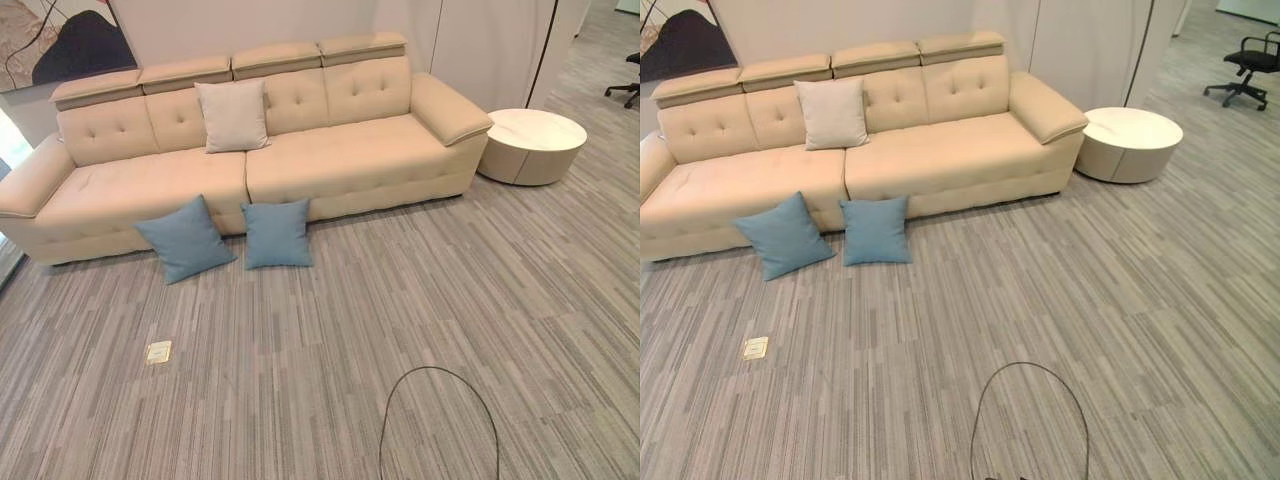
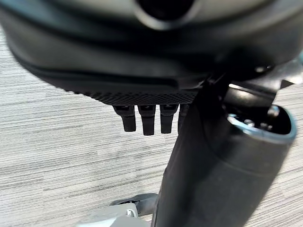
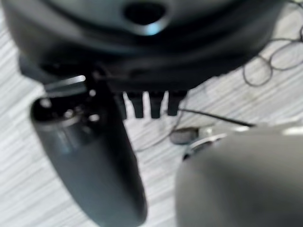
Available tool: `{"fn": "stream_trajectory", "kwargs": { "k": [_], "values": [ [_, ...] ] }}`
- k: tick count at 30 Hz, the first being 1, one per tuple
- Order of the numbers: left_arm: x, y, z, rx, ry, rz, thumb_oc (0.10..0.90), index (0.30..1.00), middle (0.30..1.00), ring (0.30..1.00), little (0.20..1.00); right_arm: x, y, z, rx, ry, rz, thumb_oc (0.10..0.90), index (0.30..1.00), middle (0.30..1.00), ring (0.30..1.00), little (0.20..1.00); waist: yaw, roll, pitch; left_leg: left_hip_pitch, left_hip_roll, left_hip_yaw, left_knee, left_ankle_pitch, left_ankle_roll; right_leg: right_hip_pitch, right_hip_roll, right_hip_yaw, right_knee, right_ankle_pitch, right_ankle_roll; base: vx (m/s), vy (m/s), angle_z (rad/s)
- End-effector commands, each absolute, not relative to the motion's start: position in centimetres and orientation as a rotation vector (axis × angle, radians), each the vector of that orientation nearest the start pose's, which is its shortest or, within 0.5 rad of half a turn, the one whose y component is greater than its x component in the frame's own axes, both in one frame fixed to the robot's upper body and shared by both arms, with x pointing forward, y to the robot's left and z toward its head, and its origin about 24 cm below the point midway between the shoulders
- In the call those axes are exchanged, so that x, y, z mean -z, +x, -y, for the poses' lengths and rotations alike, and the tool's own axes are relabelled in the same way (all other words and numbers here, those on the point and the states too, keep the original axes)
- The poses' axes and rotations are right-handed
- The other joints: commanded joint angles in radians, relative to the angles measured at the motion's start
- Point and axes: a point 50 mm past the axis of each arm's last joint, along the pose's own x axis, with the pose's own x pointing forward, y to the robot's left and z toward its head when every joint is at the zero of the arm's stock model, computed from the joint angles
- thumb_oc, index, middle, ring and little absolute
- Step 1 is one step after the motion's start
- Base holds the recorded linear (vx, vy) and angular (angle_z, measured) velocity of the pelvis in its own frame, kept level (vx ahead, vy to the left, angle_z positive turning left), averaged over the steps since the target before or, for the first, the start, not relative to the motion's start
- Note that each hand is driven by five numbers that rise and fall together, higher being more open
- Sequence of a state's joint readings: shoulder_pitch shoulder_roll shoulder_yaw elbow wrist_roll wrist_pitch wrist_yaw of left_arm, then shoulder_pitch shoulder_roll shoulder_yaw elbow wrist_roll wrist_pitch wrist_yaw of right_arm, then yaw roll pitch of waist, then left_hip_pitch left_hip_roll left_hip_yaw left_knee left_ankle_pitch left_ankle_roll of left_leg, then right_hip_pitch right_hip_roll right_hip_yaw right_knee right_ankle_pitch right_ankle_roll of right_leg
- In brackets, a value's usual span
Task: Pick up all the scattered cushions and arrange them neatly on the sofa.
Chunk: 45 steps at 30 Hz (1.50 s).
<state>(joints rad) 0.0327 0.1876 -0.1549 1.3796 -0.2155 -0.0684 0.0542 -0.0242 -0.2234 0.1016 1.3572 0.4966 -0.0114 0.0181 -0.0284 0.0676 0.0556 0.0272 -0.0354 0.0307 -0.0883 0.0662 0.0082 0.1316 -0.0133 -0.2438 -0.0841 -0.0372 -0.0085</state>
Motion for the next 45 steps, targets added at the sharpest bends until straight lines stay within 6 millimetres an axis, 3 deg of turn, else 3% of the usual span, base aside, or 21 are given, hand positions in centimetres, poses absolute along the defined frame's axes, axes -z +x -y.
{"fn": "stream_trajectory", "kwargs": {
  "k": [1,5,6,7,10,13,15,18,20,21,23,25,29,32,33,35,36,38,40,42,45],
  "values": [
    [16.7,8.0,-22.7,-0.183,0.166,-1.251,0.800,0.900,0.900,0.900,0.900,15.4,12.3,23.5,0.309,0.096,-1.116,0.800,0.900,0.900,0.900,0.900,0.038,0.014,0.108,-0.023,0.115,-0.022,0.015,-0.034,-0.085,-0.121,-0.099,-0.041,0.096,-0.031,0.097,-0.16,-0.071,0.17],
    [16.4,8.5,-23.7,-0.212,0.189,-1.238,0.800,0.900,0.900,0.900,0.900,14.6,14.3,24.0,0.260,-0.005,-1.061,0.800,0.900,0.900,0.900,0.900,0.054,0.002,0.148,-0.160,0.118,-0.032,0.205,-0.072,-0.102,-0.193,-0.122,-0.055,0.202,-0.077,0.071,-0.10,-0.094,0.31],
    [16.2,8.8,-23.8,-0.205,0.214,-1.218,0.800,0.900,0.900,0.900,0.900,14.2,15.1,24.3,0.223,-0.092,-1.040,0.800,0.900,0.900,0.900,0.900,0.070,-0.007,0.159,-0.242,0.126,0.010,0.362,-0.102,-0.107,-0.190,-0.138,-0.086,0.236,-0.115,0.046,0.05,-0.194,0.49],
    [16.0,9.6,-23.8,-0.188,0.240,-1.185,0.800,0.900,0.900,0.900,0.900,13.7,15.8,25.0,0.200,-0.183,-1.038,0.800,0.900,0.900,0.900,0.900,0.089,-0.005,0.182,-0.315,0.147,0.081,0.449,-0.068,-0.099,-0.160,-0.143,-0.126,0.247,-0.154,0.029,0.13,-0.153,0.82],
    [16.0,9.8,-23.6,-0.180,0.241,-1.172,0.800,0.900,0.900,0.900,0.900,13.2,16.4,25.8,0.243,-0.183,-1.017,0.800,0.900,0.900,0.900,0.900,0.112,-0.007,0.185,-0.377,0.179,0.171,0.405,-0.040,-0.098,-0.118,-0.141,-0.157,0.246,-0.187,0.035,0.20,-0.002,0.93],
    [16.4,8.3,-23.7,-0.184,0.230,-1.232,0.800,0.900,0.900,0.900,0.900,13.0,16.8,25.8,0.265,-0.150,-0.994,0.800,0.900,0.900,0.900,0.900,0.119,-0.017,0.174,-0.337,0.188,0.198,0.320,-0.015,-0.101,-0.073,-0.140,-0.165,0.225,-0.188,0.058,0.33,0.097,0.49],
    [16.7,5.4,-24.3,-0.220,0.242,-1.334,0.800,0.900,0.900,0.900,0.900,12.8,17.4,25.7,0.271,-0.151,-0.964,0.800,0.900,0.900,0.900,0.900,0.131,-0.052,0.144,-0.327,0.162,0.184,0.341,-0.043,-0.070,0.004,-0.150,-0.157,0.211,-0.188,0.074,0.43,0.164,0.10],
    [16.6,4.8,-25.1,-0.240,0.247,-1.353,0.800,0.900,0.900,0.900,0.900,12.7,17.8,25.2,0.246,-0.154,-0.949,0.800,0.900,0.900,0.900,0.900,0.152,-0.100,0.105,-0.299,0.140,0.197,0.351,-0.094,-0.034,0.031,-0.195,-0.157,0.250,-0.150,0.109,0.39,0.153,-0.01],
    [16.4,5.4,-25.4,-0.238,0.256,-1.335,0.800,0.900,0.900,0.900,0.900,12.8,17.7,24.8,0.229,-0.159,-0.950,0.800,0.900,0.900,0.900,0.900,0.149,-0.118,0.096,-0.262,0.102,0.198,0.336,-0.126,0.000,0.007,-0.243,-0.149,0.377,-0.054,0.149,0.38,0.292,0.21],
    [16.1,6.9,-25.6,-0.212,0.296,-1.289,0.800,0.900,0.900,0.900,0.900,12.8,18.0,24.1,0.190,-0.176,-0.945,0.800,0.900,0.900,0.900,0.900,0.132,-0.110,0.102,-0.214,0.081,0.200,0.313,-0.139,0.046,-0.052,-0.280,-0.126,0.534,0.074,0.150,0.29,0.282,0.40],
    [16.0,7.6,-25.8,-0.197,0.321,-1.269,0.800,0.900,0.900,0.900,0.900,12.8,18.1,24.0,0.184,-0.182,-0.940,0.800,0.900,0.900,0.900,0.900,0.122,-0.103,0.107,-0.190,0.070,0.196,0.301,-0.148,0.059,-0.088,-0.284,-0.101,0.606,0.109,0.158,0.28,0.192,0.54],
    [15.6,9.3,-25.9,-0.179,0.344,-1.216,0.800,0.900,0.900,0.900,0.900,12.7,18.6,23.2,0.153,-0.190,-0.921,0.800,0.900,0.900,0.900,0.900,0.086,-0.077,0.124,-0.113,0.063,0.149,0.240,-0.159,0.064,-0.207,-0.240,-0.041,0.698,0.056,0.134,0.40,0.126,0.40],
    [15.0,11.4,-25.7,-0.144,0.373,-1.140,0.800,0.900,0.900,0.900,0.900,12.7,18.6,23.0,0.140,-0.205,-0.915,0.800,0.900,0.900,0.900,0.900,0.024,-0.060,0.156,-0.017,0.042,0.062,0.178,-0.189,0.040,-0.347,-0.180,0.003,0.522,-0.001,0.111,0.38,-0.061,0.63],
    [14.9,12.0,-25.6,-0.136,0.386,-1.121,0.800,0.900,0.900,0.900,0.900,12.9,18.2,23.3,0.160,-0.197,-0.930,0.800,0.900,0.900,0.900,0.900,-0.016,-0.070,0.170,0.032,0.031,0.023,0.158,-0.220,0.017,-0.407,-0.165,0.064,0.317,0.062,0.129,0.41,-0.171,0.61],
    [14.8,12.2,-25.7,-0.137,0.393,-1.119,0.800,0.900,0.900,0.900,0.900,13.3,17.3,23.7,0.179,-0.193,-0.967,0.800,0.900,0.900,0.900,0.900,-0.050,-0.074,0.175,0.080,0.039,-0.006,0.137,-0.250,-0.007,-0.471,-0.182,0.092,0.176,0.131,0.163,0.36,-0.163,0.63],
    [14.8,12.2,-25.6,-0.136,0.392,-1.119,0.800,0.900,0.900,0.900,0.900,13.2,17.3,23.8,0.180,-0.194,-0.967,0.800,0.900,0.900,0.900,0.900,-0.051,-0.067,0.178,0.085,0.047,-0.008,0.137,-0.255,-0.009,-0.462,-0.175,0.086,0.170,0.132,0.163,0.35,-0.143,0.59],
    [15.1,11.4,-25.5,-0.119,0.409,-1.156,0.800,0.900,0.900,0.900,0.900,14.0,15.6,24.0,0.190,-0.199,-1.036,0.800,0.900,0.900,0.900,0.900,-0.071,-0.065,0.172,0.133,0.055,-0.030,0.129,-0.284,-0.022,-0.487,-0.173,0.099,0.155,0.149,0.174,0.61,-0.295,0.50],
    [15.5,9.9,-25.5,-0.099,0.429,-1.207,0.800,0.900,0.900,0.900,0.900,14.5,13.9,24.8,0.213,-0.203,-1.095,0.800,0.900,0.900,0.900,0.900,-0.085,-0.058,0.145,0.165,0.082,-0.062,0.182,-0.311,-0.028,-0.495,-0.138,0.143,0.248,0.141,0.151,0.65,-0.350,0.60],
    [15.8,8.9,-25.4,-0.111,0.401,-1.230,0.800,0.900,0.900,0.900,0.900,14.5,13.6,25.3,0.220,-0.212,-1.100,0.800,0.900,0.900,0.900,0.900,-0.078,-0.048,0.135,0.098,0.121,-0.054,0.371,-0.232,-0.056,-0.452,-0.102,0.135,0.275,0.105,0.116,0.35,-0.308,0.87],
    [15.8,8.9,-25.3,-0.128,0.375,-1.224,0.800,0.900,0.900,0.900,0.900,13.9,14.8,25.7,0.241,-0.214,-1.049,0.800,0.900,0.900,0.900,0.900,-0.056,-0.067,0.165,-0.067,0.152,-0.062,0.692,-0.112,-0.058,-0.398,-0.084,0.130,0.275,0.068,0.065,0.19,-0.359,0.49],
    [15.4,10.2,-25.4,-0.140,0.370,-1.177,0.800,0.900,0.900,0.900,0.900,12.1,17.8,27.0,0.283,-0.246,-0.939,0.800,0.900,0.900,0.900,0.900,-0.030,-0.094,0.190,-0.185,0.184,0.008,0.854,-0.067,-0.039,-0.345,-0.069,0.110,0.282,0.007,0.013,0.15,-0.250,-0.16]
  ]
}}
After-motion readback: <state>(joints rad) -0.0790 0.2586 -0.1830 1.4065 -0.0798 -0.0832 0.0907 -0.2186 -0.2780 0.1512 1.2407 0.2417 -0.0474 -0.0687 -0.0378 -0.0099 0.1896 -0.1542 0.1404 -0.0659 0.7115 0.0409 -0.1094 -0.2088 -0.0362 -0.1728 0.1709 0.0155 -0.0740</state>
